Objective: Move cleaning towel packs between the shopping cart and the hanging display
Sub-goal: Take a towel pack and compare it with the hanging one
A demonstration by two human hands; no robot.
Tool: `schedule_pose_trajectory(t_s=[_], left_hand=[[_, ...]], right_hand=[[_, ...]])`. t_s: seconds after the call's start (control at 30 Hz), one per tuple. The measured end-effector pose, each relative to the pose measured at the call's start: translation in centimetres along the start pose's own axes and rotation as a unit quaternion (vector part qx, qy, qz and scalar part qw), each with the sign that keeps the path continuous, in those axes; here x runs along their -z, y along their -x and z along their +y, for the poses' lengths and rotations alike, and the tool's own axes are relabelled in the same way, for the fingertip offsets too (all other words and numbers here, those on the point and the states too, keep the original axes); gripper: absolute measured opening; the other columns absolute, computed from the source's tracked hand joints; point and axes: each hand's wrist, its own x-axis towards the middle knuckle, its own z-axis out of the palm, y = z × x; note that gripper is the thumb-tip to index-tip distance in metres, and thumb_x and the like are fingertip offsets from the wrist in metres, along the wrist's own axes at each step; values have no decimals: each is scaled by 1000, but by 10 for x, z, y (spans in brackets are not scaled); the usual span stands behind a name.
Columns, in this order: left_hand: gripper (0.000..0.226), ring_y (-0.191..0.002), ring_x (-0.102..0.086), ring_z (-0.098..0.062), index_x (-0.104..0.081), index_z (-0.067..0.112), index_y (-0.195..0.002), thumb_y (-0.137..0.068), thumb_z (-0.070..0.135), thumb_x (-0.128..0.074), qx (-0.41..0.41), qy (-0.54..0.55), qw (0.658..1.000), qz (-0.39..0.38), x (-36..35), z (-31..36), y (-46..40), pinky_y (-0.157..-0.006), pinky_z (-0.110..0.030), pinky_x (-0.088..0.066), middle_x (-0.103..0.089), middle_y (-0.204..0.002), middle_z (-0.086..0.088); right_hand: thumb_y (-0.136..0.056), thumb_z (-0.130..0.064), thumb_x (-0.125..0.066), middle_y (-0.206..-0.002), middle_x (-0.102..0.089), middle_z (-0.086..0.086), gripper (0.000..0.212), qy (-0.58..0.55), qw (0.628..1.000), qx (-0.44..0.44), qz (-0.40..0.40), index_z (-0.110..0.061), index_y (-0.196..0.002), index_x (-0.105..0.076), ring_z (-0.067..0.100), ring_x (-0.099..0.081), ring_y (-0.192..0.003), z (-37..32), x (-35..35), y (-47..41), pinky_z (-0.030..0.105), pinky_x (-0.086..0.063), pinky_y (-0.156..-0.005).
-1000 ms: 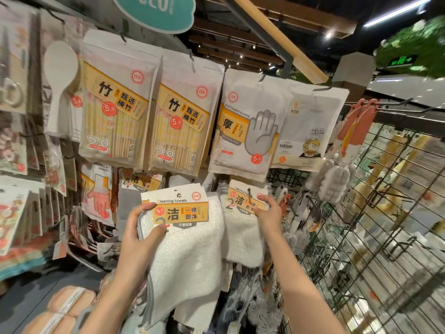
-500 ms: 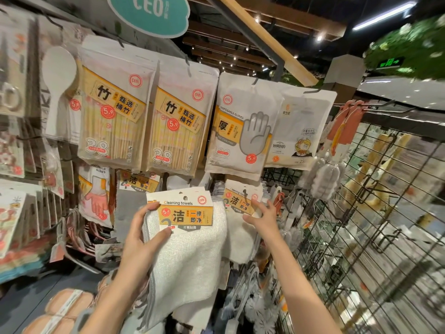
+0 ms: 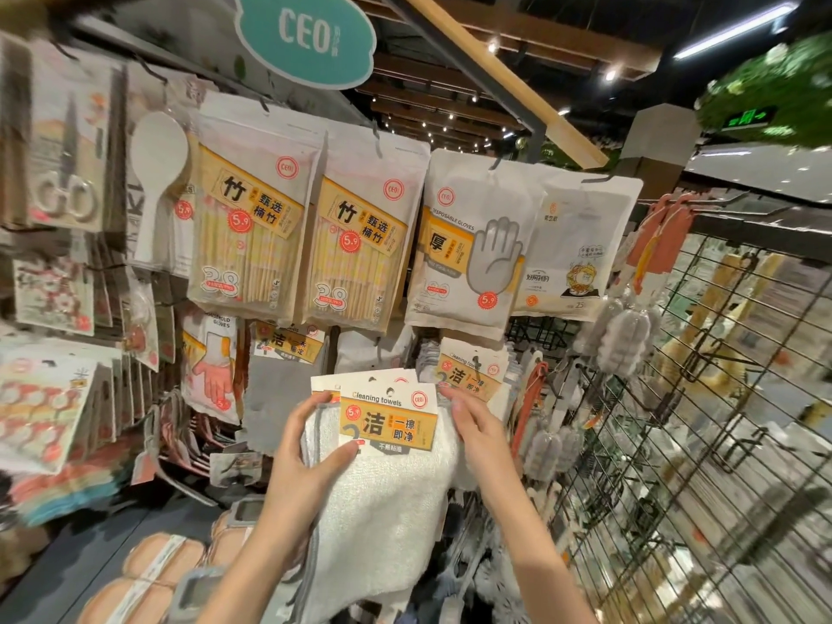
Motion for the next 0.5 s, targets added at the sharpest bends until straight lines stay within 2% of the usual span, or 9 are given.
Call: schedule_pose_trajectory(t_s=[0.07, 0.2, 0.37, 0.5], left_hand=[[57, -108, -42, 20, -54, 45, -114, -79, 3, -72, 2, 7, 1000, -2, -1, 2, 3, -94, -30, -39, -48, -119, 34], [55, -92, -46, 30, -53, 33, -118, -79, -2, -70, -1, 16, 1000, 3, -5, 4, 9, -77, -13, -38, -49, -118, 27], [55, -93, -47, 28, -53, 34, -117, -78, -1, -71, 2, 22, 1000, -1, -5, 4, 12, -77, -14, -39, -50, -117, 29], [54, -98, -45, 20, -53, 40, -111, -78, 1, -71, 10, 22, 1000, 13, -6, 4, 12, -78, -15, -38, -48, -114, 32]], right_hand=[[-98, -27, -44, -123, -52, -16, 21, -13, 1000, -6, -12, -34, -114, -55, -10, -44, -112, -2, -5, 6, -6, -30, -83], [-90, -24, -61, -122, -50, -14, 33, -17, 1000, -15, -1, -22, -123, -56, -16, -42, -105, -1, -9, 16, -9, -30, -78], [-82, -15, -70, -121, -48, -12, 38, 5, 1000, -10, 25, -26, -116, -56, 1, -44, -114, -4, -11, 21, 4, -32, -90], [-77, -12, -75, -121, -50, -11, 43, 11, 999, 5, 51, -27, -113, -57, -9, -46, -109, -5, -10, 24, 8, -33, -94]])
